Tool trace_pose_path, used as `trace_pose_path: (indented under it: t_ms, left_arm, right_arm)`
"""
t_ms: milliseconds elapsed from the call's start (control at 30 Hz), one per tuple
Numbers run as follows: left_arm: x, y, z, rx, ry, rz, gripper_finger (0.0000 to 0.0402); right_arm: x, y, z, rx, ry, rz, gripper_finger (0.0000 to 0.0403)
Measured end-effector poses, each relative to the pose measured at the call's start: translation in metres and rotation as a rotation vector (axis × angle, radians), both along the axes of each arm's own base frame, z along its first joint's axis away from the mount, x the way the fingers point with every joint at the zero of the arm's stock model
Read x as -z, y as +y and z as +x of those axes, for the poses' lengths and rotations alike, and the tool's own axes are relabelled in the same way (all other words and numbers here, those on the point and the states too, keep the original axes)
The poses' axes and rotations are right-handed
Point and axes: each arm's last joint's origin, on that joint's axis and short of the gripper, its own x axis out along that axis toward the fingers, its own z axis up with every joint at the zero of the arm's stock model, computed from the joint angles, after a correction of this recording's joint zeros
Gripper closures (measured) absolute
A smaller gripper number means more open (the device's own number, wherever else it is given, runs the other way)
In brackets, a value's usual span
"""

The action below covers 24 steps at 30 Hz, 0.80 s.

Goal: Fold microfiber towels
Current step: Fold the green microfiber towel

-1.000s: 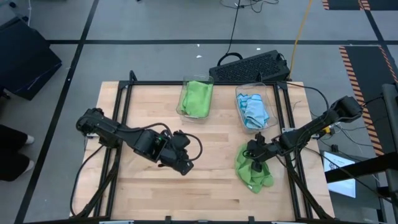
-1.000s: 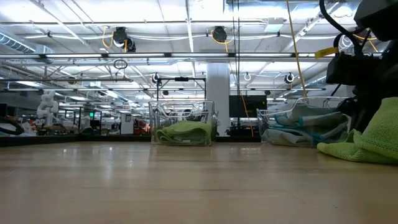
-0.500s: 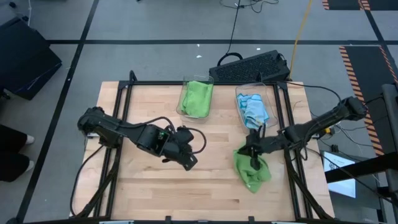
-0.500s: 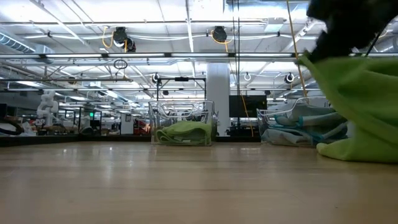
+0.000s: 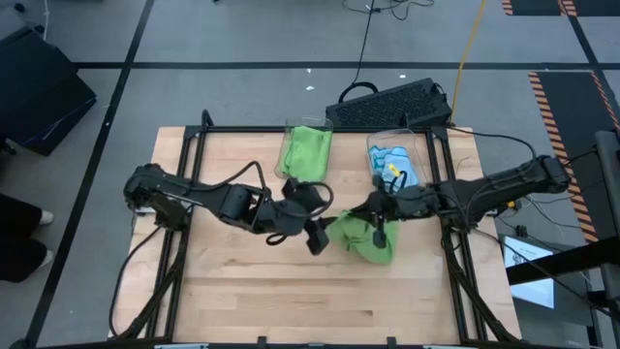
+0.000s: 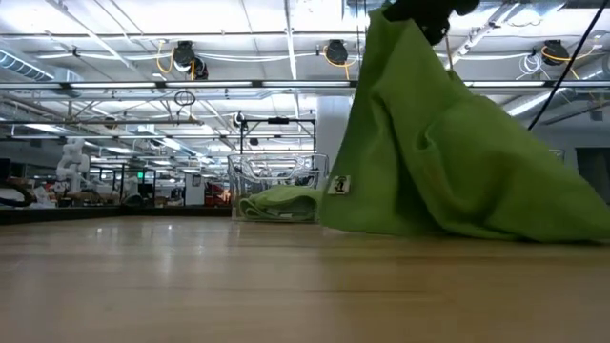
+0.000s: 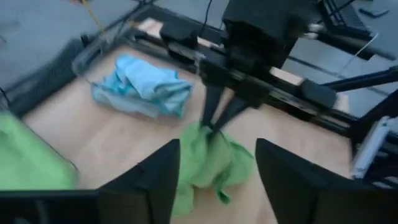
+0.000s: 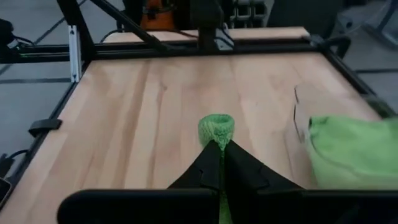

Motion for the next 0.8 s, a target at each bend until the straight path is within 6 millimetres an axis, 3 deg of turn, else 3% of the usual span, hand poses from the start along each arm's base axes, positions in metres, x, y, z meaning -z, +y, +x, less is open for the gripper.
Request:
trace_pose_path:
  t_ms: [167, 367, 633, 800]
  left_arm:
    - [-0.001, 0.018, 0.005, 0.009, 0.011, 0.077, 0.0159]
    - [0.002, 0.036, 0.005, 0.01, 0.058, 0.009, 0.0156]
    - [0.006, 0.028, 0.0, 0.042, 0.108, 0.002, 0.0156]
    - [0.031, 0.022, 0.002, -0.002, 0.164, -0.016, 0.0156]
  right_arm:
    - [-0.013, -0.001, 0.011, -0.031, -0.064, -0.044, 0.0402]
    - [-0.029, -0.009, 0.016, 0.004, -0.208, -0.028, 0.0402]
    - [-0.043, -0.023, 0.01, 0.06, -0.305, -0.019, 0.0402]
    - [-0.048, -0.031, 0.009, 0.094, -0.342, -0.022, 0.0399]
